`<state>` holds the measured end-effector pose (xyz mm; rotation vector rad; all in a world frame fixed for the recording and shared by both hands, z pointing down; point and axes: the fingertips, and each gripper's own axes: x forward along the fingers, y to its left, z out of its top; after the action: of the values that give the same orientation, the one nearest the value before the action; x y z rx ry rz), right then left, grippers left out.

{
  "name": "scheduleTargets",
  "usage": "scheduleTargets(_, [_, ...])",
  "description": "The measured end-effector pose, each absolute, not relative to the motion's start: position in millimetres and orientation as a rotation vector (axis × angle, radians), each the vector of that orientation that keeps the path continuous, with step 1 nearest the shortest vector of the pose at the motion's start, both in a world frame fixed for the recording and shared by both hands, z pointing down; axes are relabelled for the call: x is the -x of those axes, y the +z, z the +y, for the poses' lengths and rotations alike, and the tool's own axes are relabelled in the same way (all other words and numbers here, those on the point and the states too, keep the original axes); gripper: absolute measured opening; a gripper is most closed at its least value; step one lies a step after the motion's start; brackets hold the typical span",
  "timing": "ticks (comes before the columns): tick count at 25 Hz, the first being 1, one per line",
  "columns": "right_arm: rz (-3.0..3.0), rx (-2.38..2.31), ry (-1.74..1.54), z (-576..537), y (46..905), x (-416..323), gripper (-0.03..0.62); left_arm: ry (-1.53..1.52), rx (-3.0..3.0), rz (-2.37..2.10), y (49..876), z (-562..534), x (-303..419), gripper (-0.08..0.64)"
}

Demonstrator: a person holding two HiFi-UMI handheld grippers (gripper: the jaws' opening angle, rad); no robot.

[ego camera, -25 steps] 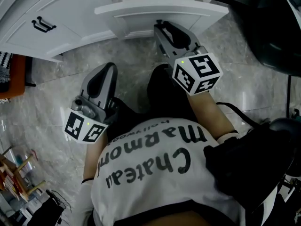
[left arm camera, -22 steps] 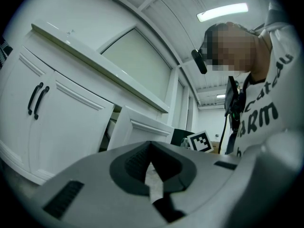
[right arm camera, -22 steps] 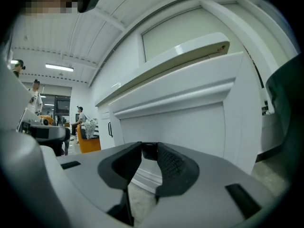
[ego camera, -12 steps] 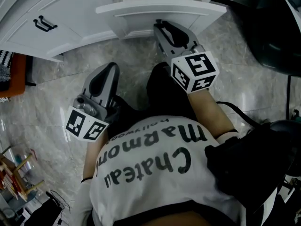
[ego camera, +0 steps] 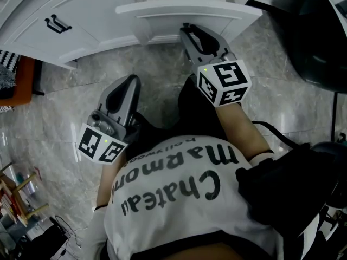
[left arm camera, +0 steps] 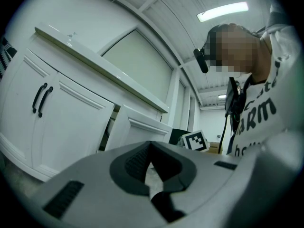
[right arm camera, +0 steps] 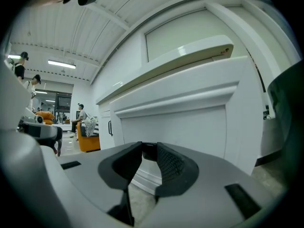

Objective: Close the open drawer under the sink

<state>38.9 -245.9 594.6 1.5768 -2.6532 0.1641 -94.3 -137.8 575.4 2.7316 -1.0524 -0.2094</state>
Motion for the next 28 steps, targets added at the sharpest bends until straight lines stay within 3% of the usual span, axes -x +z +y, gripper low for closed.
scheduleTargets(28, [-2.639,-1.724,0.126,-259.9,587.2,-46.1,0.104,-0.201,-2.747,-1.244,560.2,-110.5,119.1,0.008])
